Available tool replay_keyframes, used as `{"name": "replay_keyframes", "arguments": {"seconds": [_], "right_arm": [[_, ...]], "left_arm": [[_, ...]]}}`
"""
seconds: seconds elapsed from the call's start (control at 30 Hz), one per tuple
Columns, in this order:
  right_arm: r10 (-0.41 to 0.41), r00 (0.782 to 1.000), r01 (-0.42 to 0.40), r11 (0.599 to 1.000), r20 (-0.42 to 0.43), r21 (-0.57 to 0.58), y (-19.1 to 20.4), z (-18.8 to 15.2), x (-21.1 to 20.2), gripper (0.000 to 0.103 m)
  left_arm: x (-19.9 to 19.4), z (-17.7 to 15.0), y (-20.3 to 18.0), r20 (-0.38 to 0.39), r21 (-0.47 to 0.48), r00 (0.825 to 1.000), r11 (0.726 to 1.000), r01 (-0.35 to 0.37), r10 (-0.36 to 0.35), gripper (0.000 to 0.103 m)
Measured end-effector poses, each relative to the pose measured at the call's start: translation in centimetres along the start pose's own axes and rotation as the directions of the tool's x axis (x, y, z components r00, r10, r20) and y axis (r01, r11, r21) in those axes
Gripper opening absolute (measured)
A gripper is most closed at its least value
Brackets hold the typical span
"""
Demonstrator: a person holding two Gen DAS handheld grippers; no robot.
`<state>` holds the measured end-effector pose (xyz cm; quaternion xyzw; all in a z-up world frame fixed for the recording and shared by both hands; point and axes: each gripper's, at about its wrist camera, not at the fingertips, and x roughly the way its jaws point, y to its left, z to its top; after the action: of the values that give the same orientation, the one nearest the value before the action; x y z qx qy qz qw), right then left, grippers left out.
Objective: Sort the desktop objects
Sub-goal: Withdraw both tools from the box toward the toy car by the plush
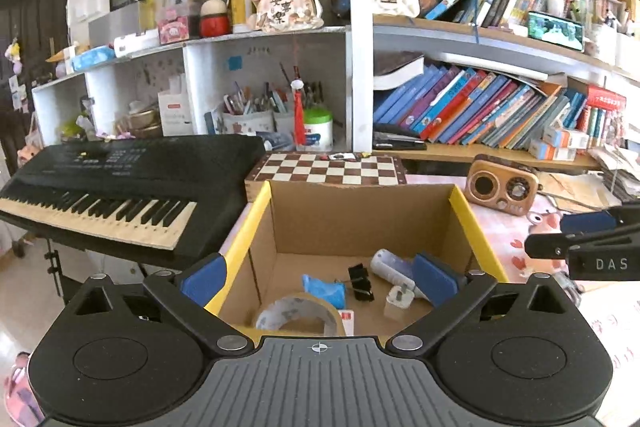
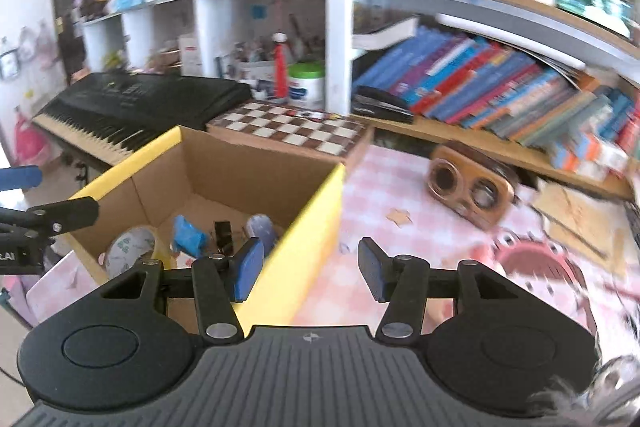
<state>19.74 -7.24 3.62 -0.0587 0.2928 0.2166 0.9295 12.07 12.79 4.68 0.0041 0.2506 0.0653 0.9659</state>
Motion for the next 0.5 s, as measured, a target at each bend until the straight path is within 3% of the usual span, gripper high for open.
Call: {"name": "replay_keyframes", "arguments": {"seconds": [0.5], "right_arm": [[-0.104, 0.994, 0.108, 0.989, -0.038, 0.103, 2.6, -6.9, -6.6, 0.056]], "left_arm": [[-5.2, -4.5, -1.0, -0.016, 0.057, 0.999, 0.997, 0.051, -0.050, 0.102]]}}
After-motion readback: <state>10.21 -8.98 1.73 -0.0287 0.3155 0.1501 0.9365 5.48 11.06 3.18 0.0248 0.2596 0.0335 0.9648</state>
